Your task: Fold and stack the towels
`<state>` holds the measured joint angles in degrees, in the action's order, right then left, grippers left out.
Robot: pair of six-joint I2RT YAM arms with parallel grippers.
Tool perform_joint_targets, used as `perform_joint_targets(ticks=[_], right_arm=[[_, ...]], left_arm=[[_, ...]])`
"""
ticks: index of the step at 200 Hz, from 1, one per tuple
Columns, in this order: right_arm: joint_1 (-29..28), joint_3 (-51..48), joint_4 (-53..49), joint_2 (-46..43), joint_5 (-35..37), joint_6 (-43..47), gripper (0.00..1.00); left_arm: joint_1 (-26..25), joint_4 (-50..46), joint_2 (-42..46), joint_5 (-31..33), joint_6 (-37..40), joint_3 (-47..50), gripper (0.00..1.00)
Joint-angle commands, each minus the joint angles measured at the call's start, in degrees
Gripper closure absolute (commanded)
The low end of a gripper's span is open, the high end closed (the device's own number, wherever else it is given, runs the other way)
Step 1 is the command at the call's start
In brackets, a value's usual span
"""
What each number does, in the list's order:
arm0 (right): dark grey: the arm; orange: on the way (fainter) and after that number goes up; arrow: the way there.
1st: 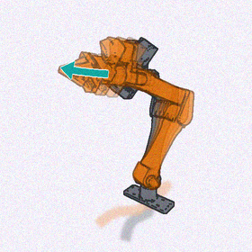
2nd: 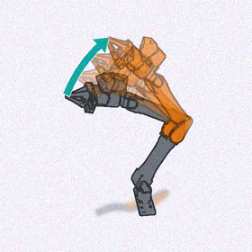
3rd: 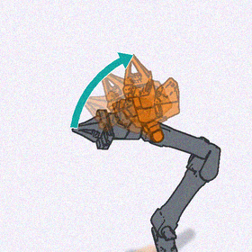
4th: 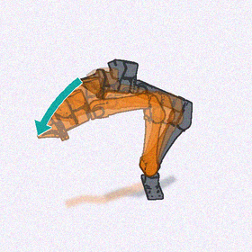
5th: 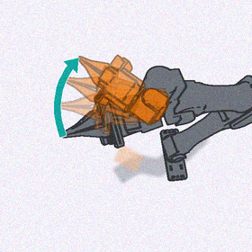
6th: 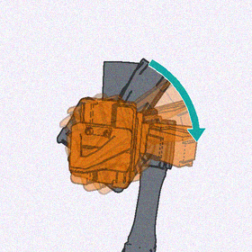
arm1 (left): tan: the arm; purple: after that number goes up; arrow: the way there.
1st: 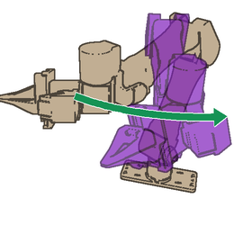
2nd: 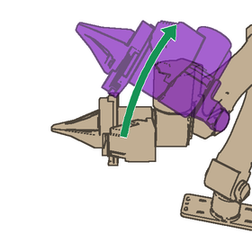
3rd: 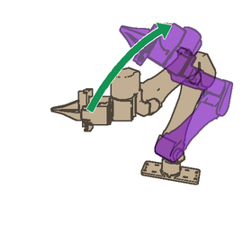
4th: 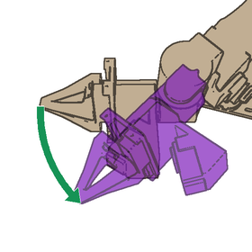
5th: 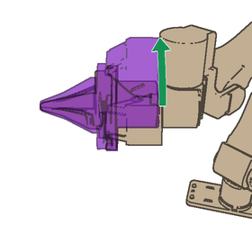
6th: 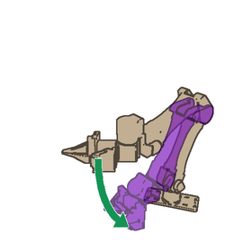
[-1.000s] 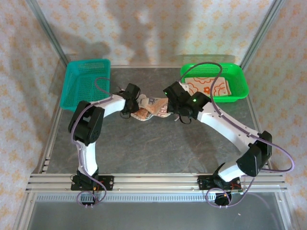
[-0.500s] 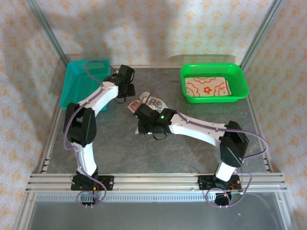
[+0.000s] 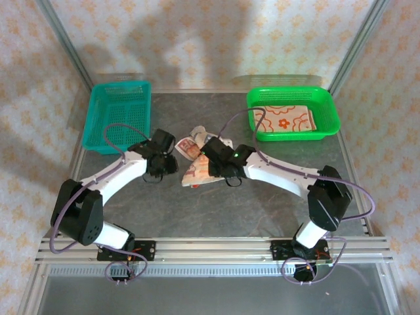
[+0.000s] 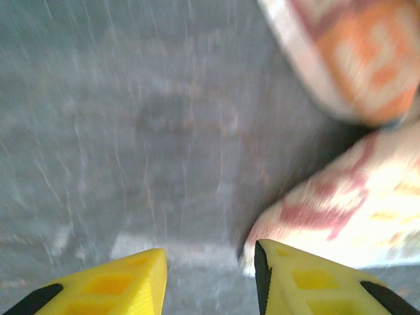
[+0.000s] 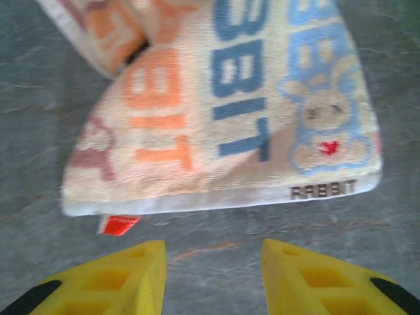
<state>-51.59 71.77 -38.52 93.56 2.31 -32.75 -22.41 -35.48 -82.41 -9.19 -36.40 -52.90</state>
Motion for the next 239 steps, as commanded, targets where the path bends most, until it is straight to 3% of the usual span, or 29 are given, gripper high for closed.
perform_joint_targets(ticks=[1, 30, 66, 169, 198, 239], right_arm=[[1.63, -2.66, 0.08, -1.76, 4.01, 1.84, 0.59], [5.16, -6.29, 2.26, -1.04, 3.33, 2.95, 0.59], [6.72, -7.96, 3.61, -0.12, 2.99, 3.15, 0.6], [7.37, -8.97, 4.33, 0.71, 3.74, 2.96, 0.6], [8.89, -8.69, 5.17, 2.22, 3.0, 3.33, 0.6], [10.19, -7.63, 5.98, 5.94, 1.85, 3.91, 0.6]], left_arm=[[-2.72, 4.99, 2.64, -2.05, -7.19, 4.23, 0.61], [-6.19, 9.36, 2.35, -1.73, -11.32, 8.05, 0.63], [-9.64, 9.21, -2.29, 0.8, -11.32, 5.41, 0.64], [-11.64, 8.24, -11.37, 5.97, -9.11, 1.62, 0.63], [-11.83, 7.58, -13.63, 6.54, -8.55, 0.63, 0.77], [-12.38, 7.77, -14.75, 6.25, -8.6, 0.09, 0.88]])
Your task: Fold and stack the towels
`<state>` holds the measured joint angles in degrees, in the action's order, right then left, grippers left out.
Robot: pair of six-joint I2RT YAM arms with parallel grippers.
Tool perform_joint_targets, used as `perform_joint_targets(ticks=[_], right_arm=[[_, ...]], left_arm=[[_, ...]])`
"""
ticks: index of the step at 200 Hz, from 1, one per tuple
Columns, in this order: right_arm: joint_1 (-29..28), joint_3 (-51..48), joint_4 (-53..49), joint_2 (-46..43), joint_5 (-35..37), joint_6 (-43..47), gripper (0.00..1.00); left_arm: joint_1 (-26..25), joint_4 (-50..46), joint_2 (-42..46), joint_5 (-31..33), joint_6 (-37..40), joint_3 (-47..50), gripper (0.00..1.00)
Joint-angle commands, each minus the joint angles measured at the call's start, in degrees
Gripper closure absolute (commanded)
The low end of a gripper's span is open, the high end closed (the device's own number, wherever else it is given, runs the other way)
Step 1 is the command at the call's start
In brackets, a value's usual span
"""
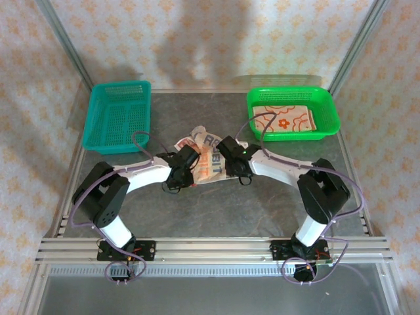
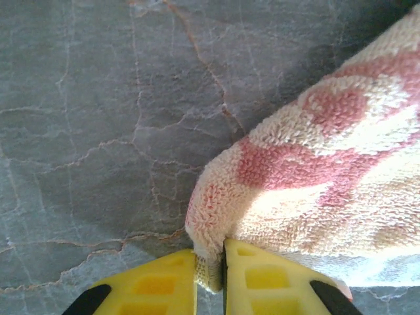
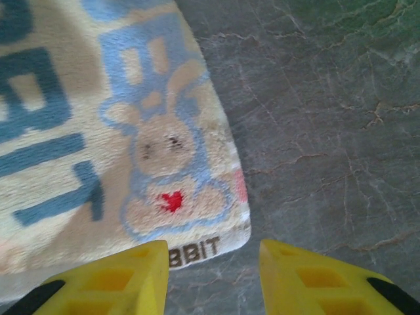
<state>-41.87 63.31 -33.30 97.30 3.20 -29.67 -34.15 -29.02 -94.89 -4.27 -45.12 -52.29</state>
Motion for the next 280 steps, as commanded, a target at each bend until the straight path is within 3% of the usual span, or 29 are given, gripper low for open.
perform_joint_targets(ticks=[1, 58, 133, 192, 222, 250, 280], right_arm=[[0.47, 0.84, 0.77, 2.37, 0.9, 0.84, 0.6], [0.56, 1.31, 2.12, 7.92, 0.04, -0.15, 0.6], [2.01, 0.18, 1.72, 6.52, 0.23, 0.68, 0.61], [3.28, -2.8, 4.81, 7.94, -3.67, 1.13, 0.61], [3.28, -4.08, 6.2, 9.11, -4.78, 0.75, 0.8], [3.24, -4.86, 5.45, 5.16, -4.23, 0.39, 1.0], [3.23, -2.61, 1.03, -2.43, -2.4, 0.02, 1.0]], left_arm=[[-0.65, 1.32, -2.29, 1.35, 0.12, -0.52, 0.88], [-0.85, 1.25, -2.35, 0.71, 0.31, -0.84, 0.91], [-0.92, 1.22, -2.38, 0.76, 0.54, -0.68, 0.91], [-0.92, 1.4, -2.76, 0.6, 0.57, -0.83, 0.91], [-0.91, 1.51, -2.94, 0.23, 0.65, -0.76, 0.92], [-0.92, -0.27, -1.31, 1.23, 0.61, -1.51, 1.0], [-0.89, -6.45, 4.23, 3.45, 1.5, -6.3, 1.0]])
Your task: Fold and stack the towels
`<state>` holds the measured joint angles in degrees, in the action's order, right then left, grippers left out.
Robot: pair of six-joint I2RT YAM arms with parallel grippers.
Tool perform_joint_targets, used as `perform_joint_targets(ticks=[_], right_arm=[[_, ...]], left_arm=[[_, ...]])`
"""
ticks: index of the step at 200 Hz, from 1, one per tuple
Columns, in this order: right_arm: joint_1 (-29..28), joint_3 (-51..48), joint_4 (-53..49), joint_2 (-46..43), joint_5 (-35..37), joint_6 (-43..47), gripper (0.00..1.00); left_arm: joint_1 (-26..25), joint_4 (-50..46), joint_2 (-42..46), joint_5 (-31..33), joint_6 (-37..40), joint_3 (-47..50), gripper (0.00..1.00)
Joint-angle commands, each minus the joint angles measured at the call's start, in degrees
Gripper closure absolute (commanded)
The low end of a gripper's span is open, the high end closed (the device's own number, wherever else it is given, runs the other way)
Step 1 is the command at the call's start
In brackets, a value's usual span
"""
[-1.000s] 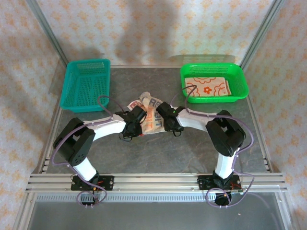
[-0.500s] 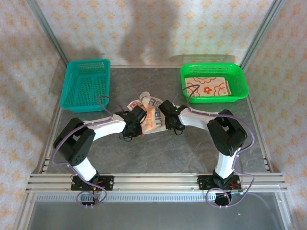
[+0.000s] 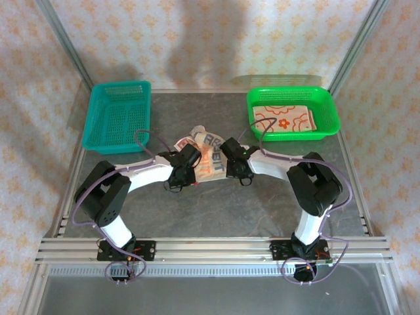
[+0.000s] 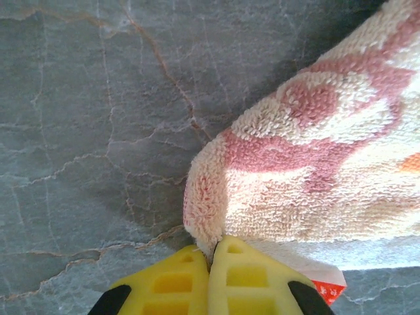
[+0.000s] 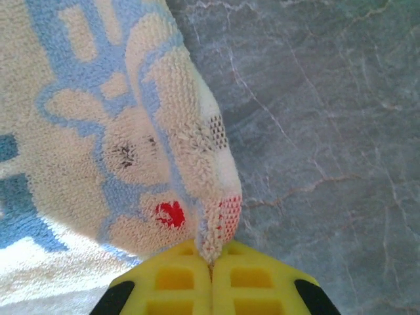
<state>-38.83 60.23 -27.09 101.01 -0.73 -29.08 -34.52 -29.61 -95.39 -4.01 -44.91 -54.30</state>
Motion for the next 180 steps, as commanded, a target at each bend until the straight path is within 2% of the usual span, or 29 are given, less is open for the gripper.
perform_joint_targets(ticks=[1, 29, 65, 101, 134, 180], right_arm=[[0.22, 0.58, -5.34, -6.43, 1.57, -0.6, 1.0], [0.23, 5.8, -9.72, -13.7, 3.4, -0.12, 1.0], [0.2, 17.11, -13.74, -17.46, 5.95, 2.37, 1.0], [0.23, 31.41, -15.18, -16.09, 11.51, 5.66, 1.0], [0.24, 44.63, -15.37, -11.94, 13.83, 10.56, 1.0], [0.24, 56.57, -16.33, -7.95, 14.5, 16.22, 1.0]], left_arm=[[-0.53, -6.06, 4.85, 3.29, 1.3, -4.53, 1.0], [-0.47, -13.24, 11.35, 7.78, 2.9, -12.87, 1.0], [0.04, -20.89, 14.55, 14.5, 7.64, -27.65, 1.0], [2.28, -23.21, 12.91, 17.75, 13.94, -44.76, 1.0], [6.09, -24.91, 8.22, 16.8, 19.79, -59.27, 1.0], [8.22, -23.45, 6.79, 15.68, 24.47, -69.37, 1.0]])
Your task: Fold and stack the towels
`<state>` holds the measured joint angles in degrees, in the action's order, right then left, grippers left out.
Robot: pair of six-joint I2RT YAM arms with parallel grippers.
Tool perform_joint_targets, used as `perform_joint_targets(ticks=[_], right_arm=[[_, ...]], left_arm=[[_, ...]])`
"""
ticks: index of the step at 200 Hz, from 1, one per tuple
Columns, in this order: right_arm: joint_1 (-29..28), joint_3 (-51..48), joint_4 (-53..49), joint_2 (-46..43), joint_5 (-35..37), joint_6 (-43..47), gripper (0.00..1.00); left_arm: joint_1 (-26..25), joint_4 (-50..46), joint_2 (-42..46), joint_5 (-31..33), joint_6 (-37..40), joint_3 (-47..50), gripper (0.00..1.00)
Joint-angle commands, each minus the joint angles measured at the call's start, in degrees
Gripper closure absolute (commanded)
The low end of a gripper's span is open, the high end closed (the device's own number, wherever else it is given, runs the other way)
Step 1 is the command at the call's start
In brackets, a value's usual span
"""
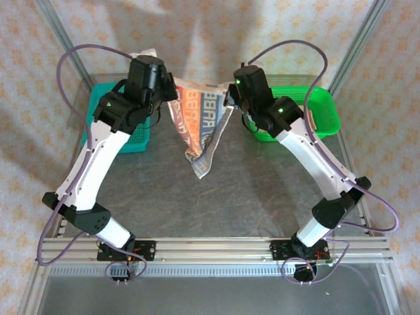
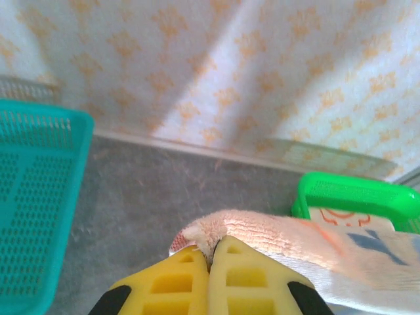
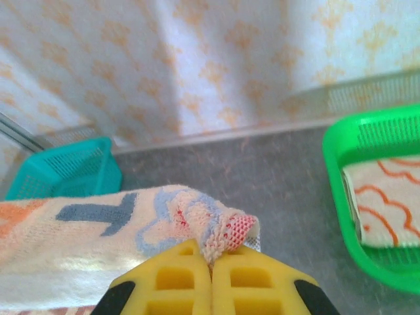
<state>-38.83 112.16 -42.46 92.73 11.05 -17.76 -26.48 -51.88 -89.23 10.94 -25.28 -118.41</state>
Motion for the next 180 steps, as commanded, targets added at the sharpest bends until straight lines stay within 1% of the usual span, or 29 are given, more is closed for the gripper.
perform_joint_targets(ticks=[1, 25, 57, 82, 114, 136, 159, 180], right_arm=[[0.24, 4.82, -1.01, 0.3, 2.65, 4.95, 1.0], [0.24, 6.49, -1.18, -0.14, 0.85, 5.65, 1.0], [0.24, 4.89, -0.6, -2.24, -1.31, 5.36, 1.0], [0.16, 1.67, 0.26, -5.58, -4.4, 4.22, 1.0], [-0.93, -5.36, 3.03, -13.08, -8.1, 2.83, 1.0], [-3.64, -8.44, 3.24, -17.91, -7.01, 2.69, 1.0], [-6.89, -10.91, 2.4, -21.88, -5.21, 1.86, 1.0], [-7.83, -12.58, 2.03, -24.49, -4.81, 0.05, 1.0]], left_arm=[[0.15, -1.19, 0.63, 0.65, 4.91, -5.39, 1.0], [0.19, -1.32, 1.98, -0.31, 4.94, -6.41, 1.0], [0.18, -1.09, 5.13, -2.55, 3.56, -3.31, 1.0], [0.06, 0.28, 9.75, -5.05, 1.62, 1.51, 1.0], [-0.02, 3.28, 17.53, -8.86, -1.05, 8.66, 1.0], [-0.71, 4.94, 22.47, -11.47, -2.47, 12.47, 1.0], [-2.12, 4.77, 26.74, -11.45, -3.61, 14.65, 1.0], [-3.55, 4.56, 29.51, -11.02, -4.74, 15.16, 1.0]])
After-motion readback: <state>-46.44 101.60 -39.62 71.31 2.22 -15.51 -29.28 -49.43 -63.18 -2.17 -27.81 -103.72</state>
